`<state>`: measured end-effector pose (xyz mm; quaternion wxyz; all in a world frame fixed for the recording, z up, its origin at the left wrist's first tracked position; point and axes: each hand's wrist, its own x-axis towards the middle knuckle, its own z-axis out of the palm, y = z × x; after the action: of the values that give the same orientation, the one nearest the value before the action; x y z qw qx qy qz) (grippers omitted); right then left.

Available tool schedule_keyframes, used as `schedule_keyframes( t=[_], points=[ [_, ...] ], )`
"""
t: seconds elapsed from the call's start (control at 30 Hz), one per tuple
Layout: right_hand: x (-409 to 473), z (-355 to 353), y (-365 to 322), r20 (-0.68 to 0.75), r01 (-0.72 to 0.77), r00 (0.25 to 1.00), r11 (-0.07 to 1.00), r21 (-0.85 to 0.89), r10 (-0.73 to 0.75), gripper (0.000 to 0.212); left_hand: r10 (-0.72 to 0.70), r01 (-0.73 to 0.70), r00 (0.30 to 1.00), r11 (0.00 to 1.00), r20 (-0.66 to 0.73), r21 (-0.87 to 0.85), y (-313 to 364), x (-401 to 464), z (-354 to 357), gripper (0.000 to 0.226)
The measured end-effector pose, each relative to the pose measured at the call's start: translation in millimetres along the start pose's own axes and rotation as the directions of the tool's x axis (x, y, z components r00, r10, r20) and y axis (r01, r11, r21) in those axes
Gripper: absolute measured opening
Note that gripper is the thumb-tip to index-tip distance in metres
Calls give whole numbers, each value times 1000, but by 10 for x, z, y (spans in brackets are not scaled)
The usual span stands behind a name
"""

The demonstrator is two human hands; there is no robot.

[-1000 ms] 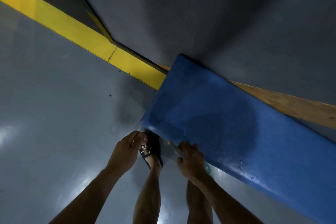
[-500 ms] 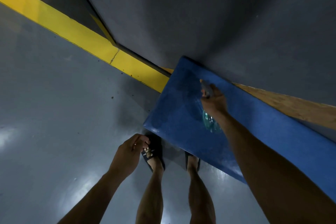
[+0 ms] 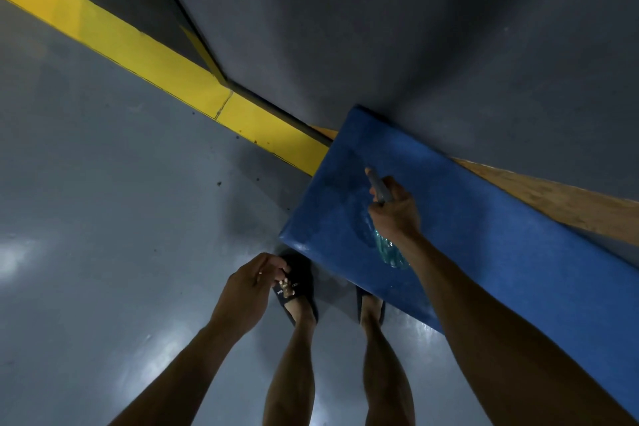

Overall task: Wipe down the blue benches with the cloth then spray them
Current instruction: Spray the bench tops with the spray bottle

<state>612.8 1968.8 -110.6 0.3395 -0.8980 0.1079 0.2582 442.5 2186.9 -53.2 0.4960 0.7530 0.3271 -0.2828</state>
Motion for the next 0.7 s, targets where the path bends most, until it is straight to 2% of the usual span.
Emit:
schedule_keyframes(
  t=[0.13, 0.27, 0.37, 0.47, 0.57, 0.7],
  points=[
    [-46, 25, 1, -72, -43, 996, 997, 62, 47, 29, -6, 6, 1000, 1000, -12, -4, -38, 5, -28, 32],
    [-113, 42, 16, -59, 0, 998, 992, 129, 8, 49, -7, 7, 1000, 1000, -13, -14, -58, -12, -53, 31],
    [-176, 74, 22, -13, 8, 1000, 988, 155, -6, 47, -11, 11, 1000, 999, -8, -32, -79, -30, -65, 31],
    [-333, 187, 54, 77, 25, 997, 1000, -7, -25, 28, -19, 18, 1000, 999, -14, -51, -115, -55, -85, 31],
    [-553, 327, 110, 122, 42, 992, 983, -180, -20, 27, -16, 15, 1000, 999, -18, -48, -180, -86, -95, 31],
    [-802, 413, 128, 137, -7, 990, 983, -184, 32, 31, -33, 31, 999, 997, -26, -68, -250, -141, -127, 30]
  ],
)
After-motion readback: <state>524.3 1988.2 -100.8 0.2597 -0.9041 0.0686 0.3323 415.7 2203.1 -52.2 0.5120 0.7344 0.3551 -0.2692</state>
